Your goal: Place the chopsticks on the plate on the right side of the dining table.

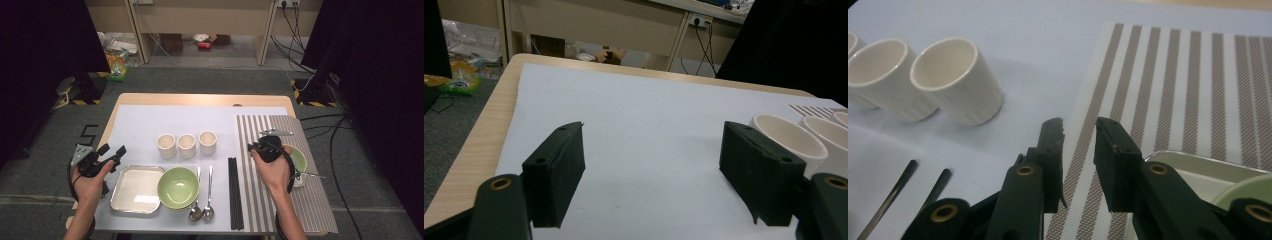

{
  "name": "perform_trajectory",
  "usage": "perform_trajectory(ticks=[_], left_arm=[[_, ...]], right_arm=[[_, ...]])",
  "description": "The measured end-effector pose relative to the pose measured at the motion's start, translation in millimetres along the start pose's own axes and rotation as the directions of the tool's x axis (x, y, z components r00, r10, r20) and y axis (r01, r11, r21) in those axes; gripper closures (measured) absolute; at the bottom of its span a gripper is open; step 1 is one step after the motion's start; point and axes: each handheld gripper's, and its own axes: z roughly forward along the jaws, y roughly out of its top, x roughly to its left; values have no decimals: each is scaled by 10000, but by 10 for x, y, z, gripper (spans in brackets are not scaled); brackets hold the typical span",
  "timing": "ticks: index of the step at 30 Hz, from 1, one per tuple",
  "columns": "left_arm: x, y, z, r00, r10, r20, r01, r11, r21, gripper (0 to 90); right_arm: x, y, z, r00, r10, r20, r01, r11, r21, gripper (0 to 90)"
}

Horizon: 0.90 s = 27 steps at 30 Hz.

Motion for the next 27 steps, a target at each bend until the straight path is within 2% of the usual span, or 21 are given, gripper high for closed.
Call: perform_trajectory(ticks=[11, 20, 27], left_arm=[[4, -5, 3, 10000, 11, 12, -11, 10000, 58, 251], [-1, -10, 7, 10000, 10, 31, -10, 9999, 106, 252], [2, -12, 8, 10000, 18, 42, -19, 9999, 144, 251]], right_arm=[[107, -79, 217, 9998, -60, -180, 80, 9936, 1128, 761], [188, -125, 369, 9997, 29, -232, 21, 9772, 2122, 769], [258, -162, 485, 9996, -177, -239, 234, 9647, 2625, 798]])
